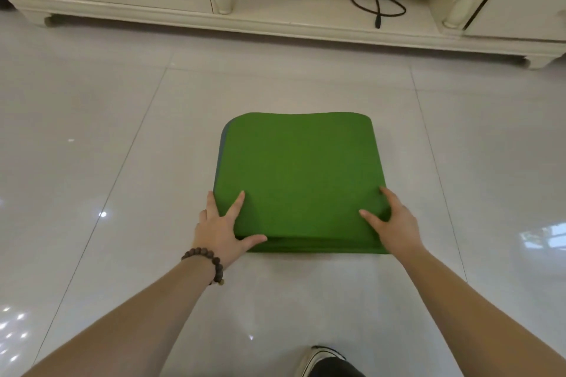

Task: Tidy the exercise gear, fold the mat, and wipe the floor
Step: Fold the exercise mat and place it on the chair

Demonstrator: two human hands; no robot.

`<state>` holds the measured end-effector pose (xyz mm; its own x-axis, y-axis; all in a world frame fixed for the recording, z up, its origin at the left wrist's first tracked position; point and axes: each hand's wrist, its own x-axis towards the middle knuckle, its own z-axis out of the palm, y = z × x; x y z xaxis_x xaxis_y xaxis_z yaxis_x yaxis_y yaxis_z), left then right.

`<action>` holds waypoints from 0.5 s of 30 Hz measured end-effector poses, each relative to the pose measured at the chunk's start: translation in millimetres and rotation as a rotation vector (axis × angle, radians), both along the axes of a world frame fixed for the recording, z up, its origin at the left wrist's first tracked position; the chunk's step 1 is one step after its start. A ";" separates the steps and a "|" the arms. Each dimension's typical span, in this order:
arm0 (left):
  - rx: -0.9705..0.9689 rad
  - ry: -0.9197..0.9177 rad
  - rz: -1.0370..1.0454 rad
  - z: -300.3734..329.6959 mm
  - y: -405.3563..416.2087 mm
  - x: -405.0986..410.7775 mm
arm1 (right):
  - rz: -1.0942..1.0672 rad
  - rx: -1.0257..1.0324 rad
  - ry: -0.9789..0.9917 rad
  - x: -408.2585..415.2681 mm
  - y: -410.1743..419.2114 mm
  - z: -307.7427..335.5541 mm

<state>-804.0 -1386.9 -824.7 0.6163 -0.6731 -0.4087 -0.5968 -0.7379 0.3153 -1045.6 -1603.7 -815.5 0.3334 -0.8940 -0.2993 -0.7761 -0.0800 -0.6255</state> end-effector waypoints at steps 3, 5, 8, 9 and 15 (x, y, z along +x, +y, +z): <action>-0.135 -0.067 0.050 -4.4 9.1 -8.2 | -0.039 -0.068 0.024 -2.0 6.3 2.6; -0.144 -0.086 0.040 -8.6 16.3 -14.3 | -0.012 -0.115 0.026 -7.6 14.8 -4.1; -0.044 -0.100 -0.015 -8.0 20.9 -21.2 | 0.106 -0.073 0.198 -11.4 22.1 -17.8; -0.011 -0.136 -0.020 -5.6 19.1 -20.9 | 0.125 -0.068 0.256 -9.4 22.1 -18.9; -0.031 -0.460 0.111 -2.7 -16.4 -6.5 | 0.367 -0.444 0.390 24.7 29.4 -3.1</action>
<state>-810.5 -1403.3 -827.4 0.7975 -0.6006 -0.0570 -0.5978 -0.7994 0.0596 -1020.9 -1574.3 -818.6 0.5796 -0.8098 -0.0908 -0.8116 -0.5637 -0.1534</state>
